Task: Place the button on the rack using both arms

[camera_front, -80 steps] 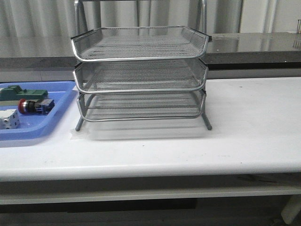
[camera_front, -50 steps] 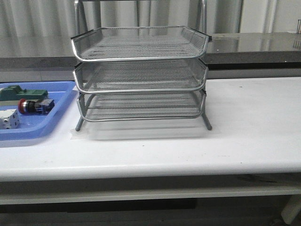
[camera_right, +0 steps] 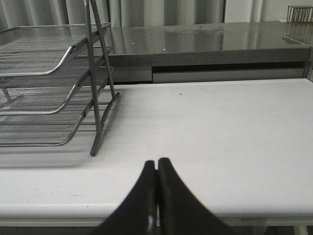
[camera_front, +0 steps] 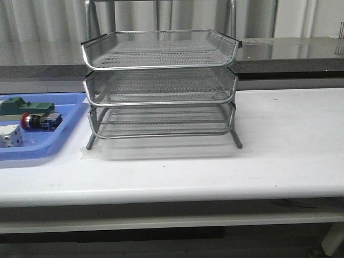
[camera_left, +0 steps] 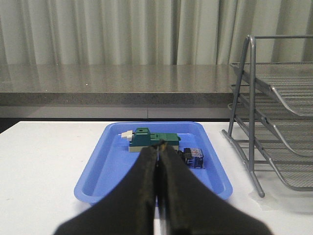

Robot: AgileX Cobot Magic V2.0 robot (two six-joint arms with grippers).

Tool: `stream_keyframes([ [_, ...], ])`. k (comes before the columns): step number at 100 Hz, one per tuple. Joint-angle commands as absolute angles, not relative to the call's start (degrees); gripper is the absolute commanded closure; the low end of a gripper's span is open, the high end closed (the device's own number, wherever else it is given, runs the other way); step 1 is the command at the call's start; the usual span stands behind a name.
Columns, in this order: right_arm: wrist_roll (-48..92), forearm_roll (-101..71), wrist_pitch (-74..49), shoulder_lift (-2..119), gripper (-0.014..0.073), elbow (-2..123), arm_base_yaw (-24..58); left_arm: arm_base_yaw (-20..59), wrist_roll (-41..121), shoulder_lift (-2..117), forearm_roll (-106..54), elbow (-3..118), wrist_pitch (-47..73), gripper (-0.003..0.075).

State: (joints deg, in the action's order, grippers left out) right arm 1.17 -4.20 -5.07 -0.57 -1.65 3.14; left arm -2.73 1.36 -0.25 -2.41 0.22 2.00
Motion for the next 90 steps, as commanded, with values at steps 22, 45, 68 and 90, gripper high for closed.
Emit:
stream_keyframes([
  [22,1.48,-3.98,2.83,-1.78,0.0652,0.00,2.86,-2.82,0.78,-2.01,-2.86,-3.04,-3.00,0.0741],
  [45,1.48,-4.45,-3.85,0.79,0.0652,6.30,2.86,-2.82,0.78,-2.01,-2.86,-3.04,-3.00,0.0741],
  [68,1.48,-7.85,-10.89,12.16,0.0652,17.47,2.86,-2.82,0.78,-2.01,-2.86,-3.04,-3.00,0.0741],
  [90,1.48,-13.33,-20.19,26.63,0.0652,30.14,2.86,-2.82,0.78,-2.01,-2.86,-3.04,-3.00,0.0741],
])
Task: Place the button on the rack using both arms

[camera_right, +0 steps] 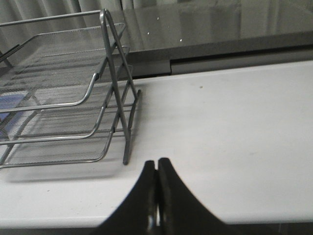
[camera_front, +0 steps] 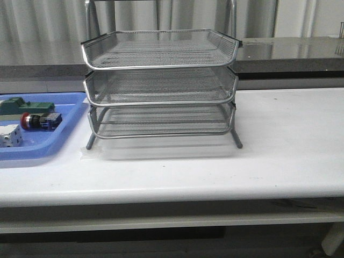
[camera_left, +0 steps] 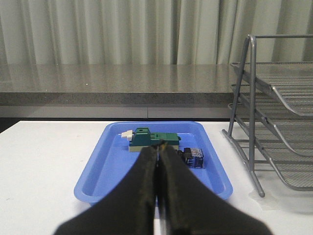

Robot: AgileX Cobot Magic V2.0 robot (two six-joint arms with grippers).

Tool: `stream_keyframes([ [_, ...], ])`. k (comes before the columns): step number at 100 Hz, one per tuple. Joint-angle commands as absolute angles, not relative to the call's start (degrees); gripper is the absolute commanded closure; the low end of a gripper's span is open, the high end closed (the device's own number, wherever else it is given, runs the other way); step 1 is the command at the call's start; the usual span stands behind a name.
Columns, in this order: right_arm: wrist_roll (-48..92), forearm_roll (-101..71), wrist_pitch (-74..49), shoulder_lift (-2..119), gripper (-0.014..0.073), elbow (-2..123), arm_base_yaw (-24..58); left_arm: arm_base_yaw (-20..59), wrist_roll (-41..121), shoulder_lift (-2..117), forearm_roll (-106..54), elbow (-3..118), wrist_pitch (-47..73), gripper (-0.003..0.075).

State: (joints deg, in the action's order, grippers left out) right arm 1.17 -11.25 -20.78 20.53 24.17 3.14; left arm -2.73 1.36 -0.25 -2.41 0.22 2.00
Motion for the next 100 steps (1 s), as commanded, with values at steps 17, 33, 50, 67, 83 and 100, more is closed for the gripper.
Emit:
stream_keyframes([
  [17,1.48,-15.08,-23.76,36.78,0.0652,37.50,2.86,-2.82,0.78,-2.01,-2.86,-3.04,-3.00,0.0741],
  [33,1.48,-15.68,-24.11,43.55,0.0652,40.99,2.86,-2.82,0.78,-2.01,-2.86,-3.04,-3.00,0.0741],
  [50,1.48,-15.98,-21.84,48.40,0.0652,41.26,2.86,-2.82,0.78,-2.01,-2.86,-3.04,-3.00,0.0741],
  [67,1.48,-18.57,-21.75,50.80,0.0652,41.26,2.86,-2.82,0.78,-2.01,-2.86,-3.04,-3.00,0.0741],
  [83,1.48,-23.89,-21.75,51.75,0.0652,41.26,2.86,-2.82,0.78,-2.01,-2.86,-3.04,-3.00,0.0741],
  [100,1.48,-26.62,-21.87,52.97,0.0558,41.26,2.86,-2.82,0.78,-2.01,-2.86,-3.04,-3.00,0.0741],
])
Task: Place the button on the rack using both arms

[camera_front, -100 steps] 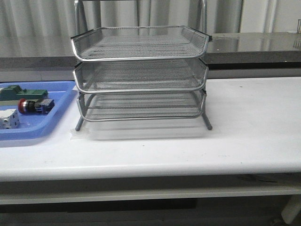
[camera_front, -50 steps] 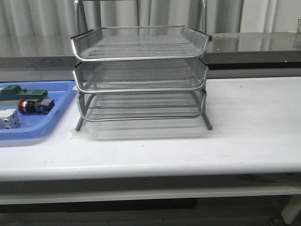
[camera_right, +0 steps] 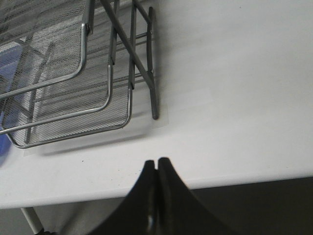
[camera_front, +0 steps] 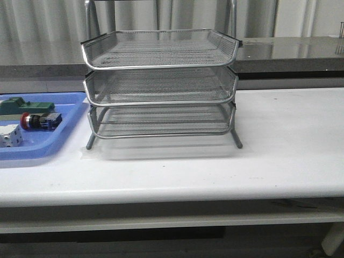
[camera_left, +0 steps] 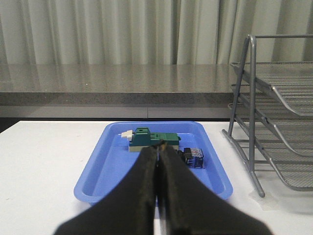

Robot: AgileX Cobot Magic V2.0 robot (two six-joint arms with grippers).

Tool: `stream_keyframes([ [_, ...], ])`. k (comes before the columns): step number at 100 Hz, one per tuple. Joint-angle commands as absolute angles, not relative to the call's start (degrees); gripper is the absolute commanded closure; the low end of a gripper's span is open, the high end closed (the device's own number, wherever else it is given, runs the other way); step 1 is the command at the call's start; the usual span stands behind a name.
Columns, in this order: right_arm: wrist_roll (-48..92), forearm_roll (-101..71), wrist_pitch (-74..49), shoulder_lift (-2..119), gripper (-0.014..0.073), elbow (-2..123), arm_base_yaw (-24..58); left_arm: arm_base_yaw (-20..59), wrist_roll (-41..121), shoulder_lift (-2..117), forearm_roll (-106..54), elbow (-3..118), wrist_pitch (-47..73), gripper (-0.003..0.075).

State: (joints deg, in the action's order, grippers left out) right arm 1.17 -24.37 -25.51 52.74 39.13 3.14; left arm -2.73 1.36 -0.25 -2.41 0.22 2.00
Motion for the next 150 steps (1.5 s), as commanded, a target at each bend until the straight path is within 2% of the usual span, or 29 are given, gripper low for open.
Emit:
stream_keyframes([
  [1,1.48,-26.76,-21.87,53.07,0.0550,41.26,2.86,-2.82,0.78,-2.01,-2.86,-3.04,-3.00,0.0741],
  [19,1.48,-31.17,-21.93,54.67,0.0271,41.26,2.86,-2.82,0.78,-2.01,-2.86,-3.04,-3.00,0.0741],
  [28,1.48,-33.60,-21.67,55.88,0.0200,41.26,2.86,-2.48,0.78,-2.01,-2.86,-3.04,-3.00,0.0741],
  [55,2.09,-42.47,-21.09,63.61,0.0196,41.26,3.93,-1.62,0.78,-2.01,-2.86,-3.04,-3.00,0.0741],
  [100,9.70,-55.33,-13.58,80.27,0.0196,45.65,14.81,-1.62,0.78,-2.01,-2.86,-3.04,-3.00,0.0741],
  [150,10.07,-59.30,-14.15,92.62,0.0196,56.58,15.39,-1.62,0.78,-2.01,-2.86,-3.04,-3.00,0.0741],
])
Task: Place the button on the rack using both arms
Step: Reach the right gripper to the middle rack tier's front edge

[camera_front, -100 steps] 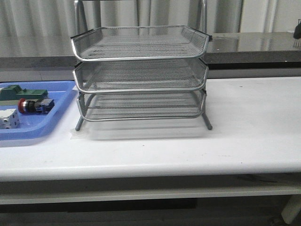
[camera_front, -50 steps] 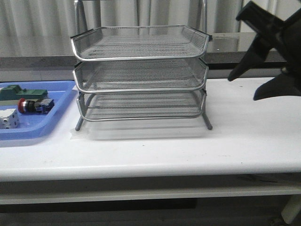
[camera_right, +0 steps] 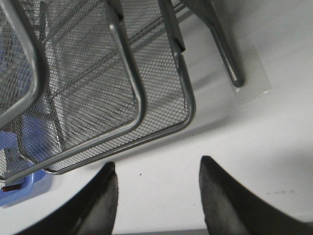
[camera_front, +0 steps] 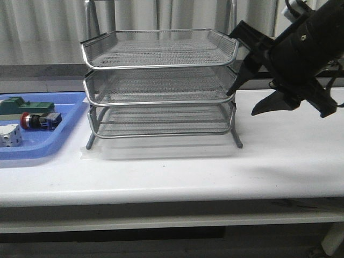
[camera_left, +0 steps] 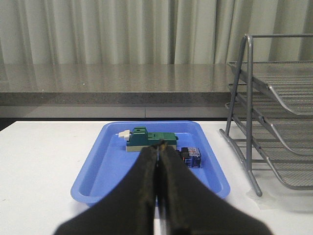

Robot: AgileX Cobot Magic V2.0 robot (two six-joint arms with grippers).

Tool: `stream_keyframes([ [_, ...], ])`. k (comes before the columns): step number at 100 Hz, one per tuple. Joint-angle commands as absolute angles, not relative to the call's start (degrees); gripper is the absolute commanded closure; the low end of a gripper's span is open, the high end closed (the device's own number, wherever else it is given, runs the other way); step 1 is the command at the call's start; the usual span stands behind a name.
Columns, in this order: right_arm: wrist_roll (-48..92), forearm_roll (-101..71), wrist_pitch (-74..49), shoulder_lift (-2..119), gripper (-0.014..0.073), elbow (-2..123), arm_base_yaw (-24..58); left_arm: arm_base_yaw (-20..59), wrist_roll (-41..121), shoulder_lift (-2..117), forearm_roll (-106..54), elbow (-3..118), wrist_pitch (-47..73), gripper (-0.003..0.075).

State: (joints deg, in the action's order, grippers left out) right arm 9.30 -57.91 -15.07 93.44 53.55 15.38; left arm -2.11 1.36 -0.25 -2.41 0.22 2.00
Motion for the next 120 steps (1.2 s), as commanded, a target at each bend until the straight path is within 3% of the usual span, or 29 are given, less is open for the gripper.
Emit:
stream_keyframes([
  [1,10.07,-59.30,-14.30,92.76,0.0196,56.86,15.39,-1.62,0.78,-2.01,-2.86,-3.04,-3.00,0.0741],
  [41,11.87,-62.04,-15.79,98.24,0.0199,62.55,15.39,-1.62,0.78,-2.01,-2.86,-3.04,-3.00,0.0741],
  [93,27.06,-79.25,-19.54,103.71,0.0204,65.94,15.39,-1.62,0.78,-2.01,-2.86,-3.04,-3.00,0.0741],
  [120,27.87,-79.89,-19.74,103.82,0.0414,65.94,15.39,-1.62,0.78,-2.01,-2.86,-3.04,-3.00,0.0741],
])
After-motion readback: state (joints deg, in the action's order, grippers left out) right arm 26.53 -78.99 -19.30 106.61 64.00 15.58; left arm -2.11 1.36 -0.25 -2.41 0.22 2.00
